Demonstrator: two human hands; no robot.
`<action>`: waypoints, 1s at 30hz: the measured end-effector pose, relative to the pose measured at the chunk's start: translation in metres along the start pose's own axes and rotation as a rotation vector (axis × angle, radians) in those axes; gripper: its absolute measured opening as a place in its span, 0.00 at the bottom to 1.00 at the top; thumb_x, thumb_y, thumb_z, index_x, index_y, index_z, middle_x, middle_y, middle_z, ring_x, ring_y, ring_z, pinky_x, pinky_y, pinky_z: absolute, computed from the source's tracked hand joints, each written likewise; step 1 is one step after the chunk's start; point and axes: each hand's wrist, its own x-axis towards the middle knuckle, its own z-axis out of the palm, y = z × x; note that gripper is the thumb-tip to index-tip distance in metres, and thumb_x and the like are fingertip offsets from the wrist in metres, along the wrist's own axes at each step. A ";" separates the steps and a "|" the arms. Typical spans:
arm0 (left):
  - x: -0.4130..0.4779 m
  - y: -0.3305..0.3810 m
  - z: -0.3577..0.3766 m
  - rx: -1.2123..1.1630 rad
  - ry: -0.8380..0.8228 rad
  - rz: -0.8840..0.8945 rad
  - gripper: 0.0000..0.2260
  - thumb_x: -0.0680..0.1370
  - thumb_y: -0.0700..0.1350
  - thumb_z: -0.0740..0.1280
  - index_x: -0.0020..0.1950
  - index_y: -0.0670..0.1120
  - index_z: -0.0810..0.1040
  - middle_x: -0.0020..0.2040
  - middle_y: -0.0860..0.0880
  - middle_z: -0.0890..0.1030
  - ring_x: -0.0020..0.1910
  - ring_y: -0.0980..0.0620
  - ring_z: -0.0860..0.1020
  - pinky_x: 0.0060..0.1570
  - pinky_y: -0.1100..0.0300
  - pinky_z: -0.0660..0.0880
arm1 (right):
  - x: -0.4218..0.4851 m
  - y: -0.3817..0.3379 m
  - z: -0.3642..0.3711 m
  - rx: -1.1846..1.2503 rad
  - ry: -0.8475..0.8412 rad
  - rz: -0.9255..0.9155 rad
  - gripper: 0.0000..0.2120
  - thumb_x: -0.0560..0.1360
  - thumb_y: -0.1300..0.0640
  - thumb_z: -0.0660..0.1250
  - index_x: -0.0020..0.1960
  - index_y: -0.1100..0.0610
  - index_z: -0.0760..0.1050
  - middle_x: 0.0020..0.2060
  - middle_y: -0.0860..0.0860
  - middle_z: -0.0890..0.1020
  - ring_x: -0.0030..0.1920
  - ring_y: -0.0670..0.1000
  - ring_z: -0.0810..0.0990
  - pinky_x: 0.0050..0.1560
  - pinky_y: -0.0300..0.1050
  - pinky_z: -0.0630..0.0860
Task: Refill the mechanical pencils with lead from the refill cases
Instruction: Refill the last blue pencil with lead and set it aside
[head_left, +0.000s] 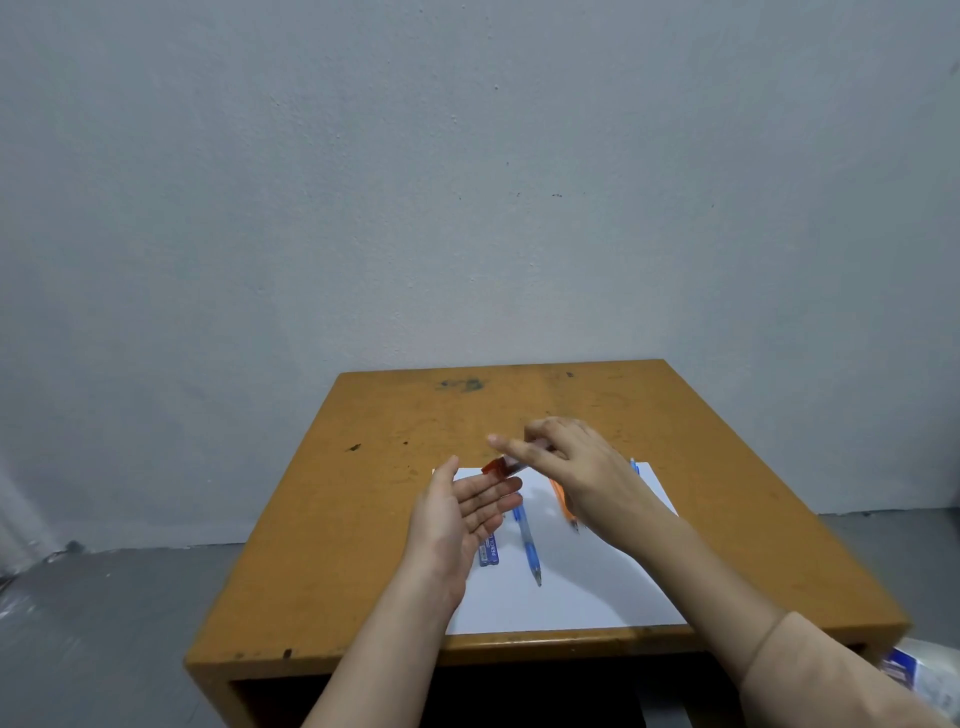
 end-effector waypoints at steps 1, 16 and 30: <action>0.000 0.000 0.000 0.000 -0.001 0.000 0.24 0.83 0.53 0.52 0.53 0.37 0.80 0.46 0.41 0.85 0.46 0.47 0.83 0.45 0.59 0.75 | 0.000 0.000 0.000 0.013 0.002 0.008 0.35 0.64 0.74 0.74 0.66 0.52 0.72 0.53 0.52 0.76 0.53 0.50 0.72 0.49 0.48 0.77; -0.002 -0.001 0.000 -0.019 0.018 -0.067 0.23 0.83 0.52 0.52 0.51 0.38 0.80 0.45 0.42 0.85 0.47 0.47 0.83 0.48 0.58 0.75 | 0.002 0.000 0.002 -0.022 0.001 -0.016 0.35 0.60 0.74 0.77 0.64 0.55 0.75 0.50 0.54 0.80 0.53 0.49 0.71 0.47 0.45 0.75; 0.000 0.000 -0.001 -0.074 -0.008 -0.106 0.22 0.83 0.51 0.51 0.49 0.38 0.81 0.45 0.41 0.85 0.46 0.47 0.83 0.49 0.58 0.74 | -0.001 0.000 0.005 -0.064 -0.035 -0.003 0.38 0.56 0.75 0.78 0.62 0.55 0.78 0.51 0.55 0.80 0.53 0.50 0.69 0.44 0.45 0.76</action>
